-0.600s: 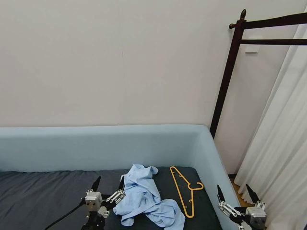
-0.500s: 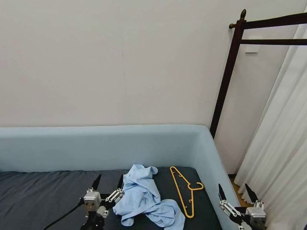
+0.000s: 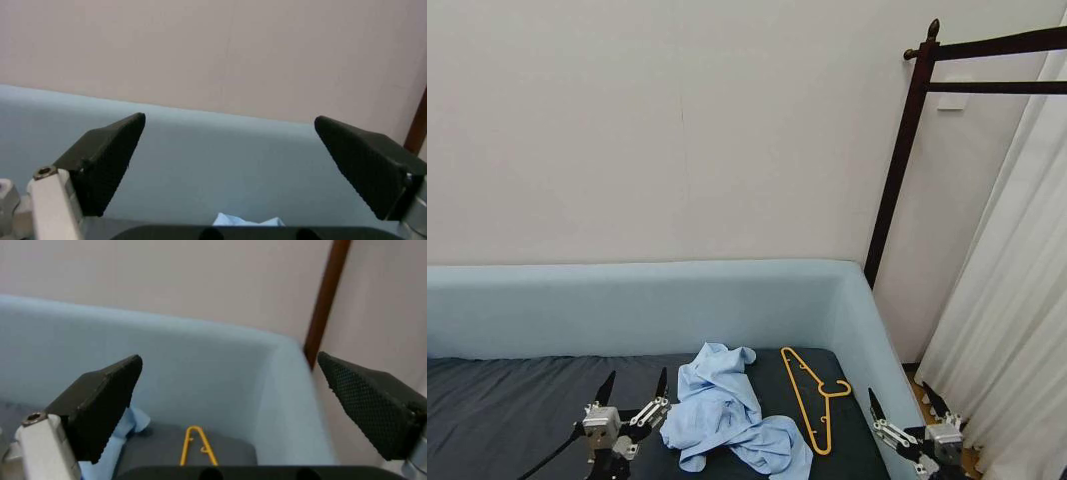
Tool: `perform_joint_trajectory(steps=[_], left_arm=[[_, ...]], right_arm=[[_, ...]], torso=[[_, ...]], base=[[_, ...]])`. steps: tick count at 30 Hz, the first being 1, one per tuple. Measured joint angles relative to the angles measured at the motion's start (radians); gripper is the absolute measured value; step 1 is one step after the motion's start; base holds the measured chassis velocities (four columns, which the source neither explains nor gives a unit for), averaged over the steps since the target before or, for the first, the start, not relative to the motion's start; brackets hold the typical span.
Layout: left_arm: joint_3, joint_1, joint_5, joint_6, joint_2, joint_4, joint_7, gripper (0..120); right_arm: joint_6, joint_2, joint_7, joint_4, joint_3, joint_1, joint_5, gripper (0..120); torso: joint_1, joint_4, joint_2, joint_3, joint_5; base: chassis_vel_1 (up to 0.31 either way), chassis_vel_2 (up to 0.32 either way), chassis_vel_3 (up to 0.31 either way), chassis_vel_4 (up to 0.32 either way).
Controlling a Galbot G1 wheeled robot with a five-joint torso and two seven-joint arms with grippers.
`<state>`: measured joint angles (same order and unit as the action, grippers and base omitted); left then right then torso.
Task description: Pick up the clothes from the sofa and hang them on the clothes hanger.
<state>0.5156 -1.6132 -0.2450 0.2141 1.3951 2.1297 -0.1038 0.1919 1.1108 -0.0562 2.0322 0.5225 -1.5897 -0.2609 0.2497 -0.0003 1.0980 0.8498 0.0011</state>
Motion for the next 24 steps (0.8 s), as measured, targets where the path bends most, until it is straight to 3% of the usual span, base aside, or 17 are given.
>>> perform_joint_trajectory(steps=[3,9,14,20,24], left_arm=[[0.037,-0.008,-0.004,0.012,0.017,-0.006,-0.006,100],[0.137,0.004,-0.027,0.013,0.027,-0.061,-0.02,100],[0.185,0.031,-0.062,0.047,0.003,-0.16,-0.017,100],[0.19,0.036,-0.058,0.057,0.007,-0.224,-0.005,100],[0.19,0.047,-0.045,0.094,0.021,-0.311,0.004,100]], right_arm=[[-0.021,-0.046,0.031,-0.081,-0.088,0.095,-0.071,100],[-0.06,-0.052,0.107,-0.231,-0.242,0.242,-0.124,100],[0.017,0.013,0.319,-0.525,-0.379,0.441,-0.098,100],[0.026,0.081,0.302,-0.699,-0.47,0.547,-0.002,100],[0.044,0.13,0.287,-0.846,-0.528,0.614,0.127,100]], torso=[[0.0,0.0,0.0,0.0,-0.0001],[0.0,0.0,0.0,0.0,-0.0005],[0.0,0.0,0.0,0.0,-0.0003],[0.0,0.0,0.0,0.0,-0.0002],[0.0,0.0,0.0,0.0,-0.0006]], base=[[0.0,0.0,0.0,0.0],[0.0,0.0,0.0,0.0],[0.0,0.0,0.0,0.0],[0.0,0.0,0.0,0.0],[0.0,0.0,0.0,0.0]])
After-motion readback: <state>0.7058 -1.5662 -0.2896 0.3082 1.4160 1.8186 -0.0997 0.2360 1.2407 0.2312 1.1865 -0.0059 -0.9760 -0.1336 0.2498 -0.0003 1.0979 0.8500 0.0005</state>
